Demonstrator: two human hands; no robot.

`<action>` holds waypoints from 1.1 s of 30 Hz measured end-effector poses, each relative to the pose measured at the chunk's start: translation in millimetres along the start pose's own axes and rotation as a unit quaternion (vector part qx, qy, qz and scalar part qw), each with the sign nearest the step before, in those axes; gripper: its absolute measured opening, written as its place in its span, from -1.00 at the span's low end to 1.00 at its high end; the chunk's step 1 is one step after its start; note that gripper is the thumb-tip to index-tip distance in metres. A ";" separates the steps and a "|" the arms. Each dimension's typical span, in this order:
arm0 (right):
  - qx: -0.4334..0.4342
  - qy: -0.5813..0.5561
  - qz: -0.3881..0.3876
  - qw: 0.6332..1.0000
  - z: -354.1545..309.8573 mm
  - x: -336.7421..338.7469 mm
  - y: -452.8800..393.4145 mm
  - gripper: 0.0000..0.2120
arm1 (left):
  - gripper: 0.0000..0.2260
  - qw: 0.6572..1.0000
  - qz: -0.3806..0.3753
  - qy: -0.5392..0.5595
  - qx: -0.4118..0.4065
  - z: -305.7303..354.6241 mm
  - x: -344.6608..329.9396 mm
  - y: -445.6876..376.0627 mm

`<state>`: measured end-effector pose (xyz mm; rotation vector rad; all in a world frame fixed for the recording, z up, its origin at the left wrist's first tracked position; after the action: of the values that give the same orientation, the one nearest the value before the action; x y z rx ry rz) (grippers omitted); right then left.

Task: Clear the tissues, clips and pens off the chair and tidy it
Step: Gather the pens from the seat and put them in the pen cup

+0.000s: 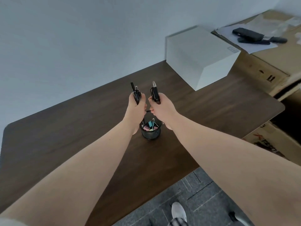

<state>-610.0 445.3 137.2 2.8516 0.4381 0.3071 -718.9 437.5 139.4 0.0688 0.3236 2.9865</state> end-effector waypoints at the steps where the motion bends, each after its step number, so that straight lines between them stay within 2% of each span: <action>1: -0.002 -0.003 -0.002 1.000 2.5 0.4 -5.1 -0.92 | -0.95 1.000 0.001 0.006 0.005 -4.2 -1.0 -5.0; 8: -0.023 -0.036 0.001 0.999 12.2 -1.2 -33.2 -0.96 | -0.93 1.000 0.019 0.012 -0.005 -21.9 -9.4 -21.7; 15: -0.021 0.023 0.012 0.999 20.8 -1.9 -30.9 -0.94 | -0.93 0.993 0.072 -0.095 0.006 -31.7 -10.7 -20.7; 21: -0.010 0.062 0.017 0.998 24.1 -6.6 -21.4 -0.82 | -0.92 0.984 0.086 -0.155 0.002 -34.6 -9.8 -11.2; 25: 0.017 0.120 0.013 0.993 22.5 -6.1 -15.7 -0.68 | -0.84 0.976 0.060 -0.209 -0.007 -31.5 -6.1 -6.3; 29: 0.048 0.179 0.024 0.982 25.4 -0.7 -8.5 -0.53 | -0.61 0.965 0.024 -0.259 0.020 -31.4 -4.8 -4.1; 31: 0.052 0.209 0.029 0.976 28.3 6.7 -5.4 -0.45 | -0.52 0.949 0.004 -0.316 0.015 -27.1 -6.1 -1.7; 33: 0.038 0.232 0.030 0.972 32.2 18.1 -0.1 -0.41 | -0.44 0.917 -0.011 -0.397 0.018 -20.5 -7.5 2.4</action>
<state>-585.4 444.6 109.6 2.8559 0.4545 0.9984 -713.0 429.8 119.7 1.2153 0.2625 2.6304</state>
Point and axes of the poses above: each hand's wrist, its own y-axis away from the middle knuckle, its own x-axis out of the back of the hand, z = x × y, the point moved 3 cm from there along -y, towards the middle knuckle, and after that the axes turned 15 degrees about -z, right-handed, at the moved point
